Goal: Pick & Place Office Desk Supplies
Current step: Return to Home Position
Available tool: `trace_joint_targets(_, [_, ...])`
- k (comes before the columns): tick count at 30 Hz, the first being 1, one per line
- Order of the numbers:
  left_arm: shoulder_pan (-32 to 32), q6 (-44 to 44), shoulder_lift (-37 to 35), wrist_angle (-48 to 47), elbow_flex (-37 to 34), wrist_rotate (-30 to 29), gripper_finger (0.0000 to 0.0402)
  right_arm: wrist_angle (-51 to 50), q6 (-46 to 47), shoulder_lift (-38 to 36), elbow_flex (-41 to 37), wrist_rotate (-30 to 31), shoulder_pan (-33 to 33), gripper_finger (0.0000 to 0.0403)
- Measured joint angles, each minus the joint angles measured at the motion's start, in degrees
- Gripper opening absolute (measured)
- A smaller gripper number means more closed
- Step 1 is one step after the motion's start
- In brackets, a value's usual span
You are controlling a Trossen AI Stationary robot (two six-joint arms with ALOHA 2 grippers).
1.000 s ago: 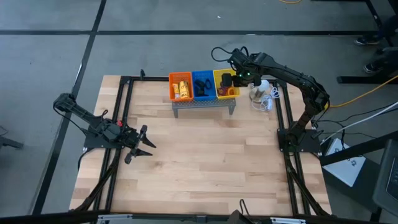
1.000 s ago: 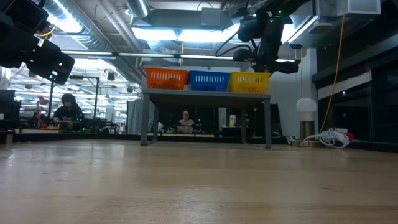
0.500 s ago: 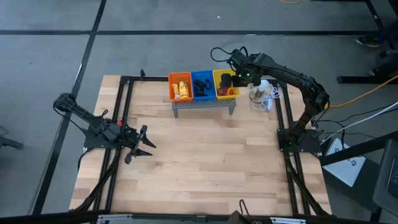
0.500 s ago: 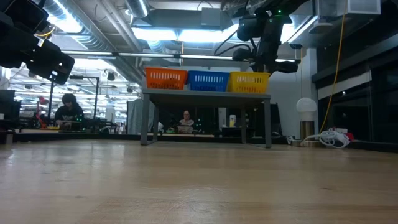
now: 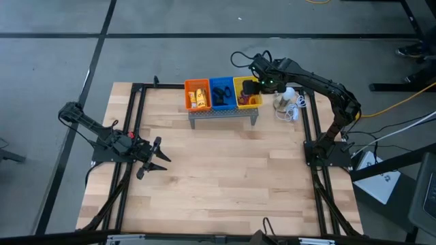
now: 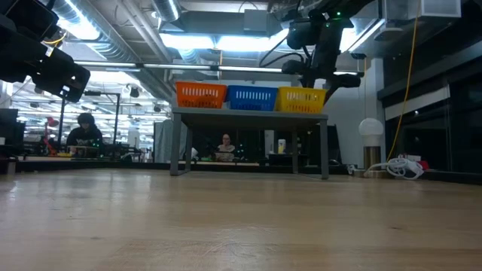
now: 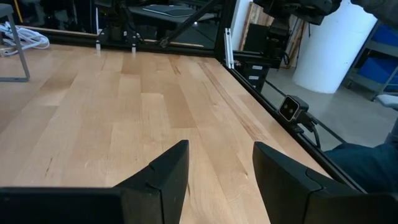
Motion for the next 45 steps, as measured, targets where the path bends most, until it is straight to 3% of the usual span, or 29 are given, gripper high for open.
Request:
trace_joint_targets(11, [0.0, -0.4, 0.0, 0.0, 0.0, 0.1, 0.0173, 0.0, -1.7, 0.0, 0.0, 0.5, -0.1, 0.0209])
trace_joint_targets(22, [0.0, 2.9, -0.1, 3.0, 0.7, 0.4, 0.0173, -0.2, -4.2, -1.3, 2.8, -0.4, -0.9, 0.0229])
trace_joint_targets(36, [0.0, 8.9, 0.0, -6.4, 10.1, -1.4, 0.0173, -13.0, -9.6, -1.7, 19.9, 9.3, 1.0, 0.0229])
trace_joint_targets(45, [0.0, 15.0, 0.0, -18.3, 24.7, -7.2, 0.0173, -12.8, -17.8, -1.7, 29.8, 14.7, 10.8, 0.0228])
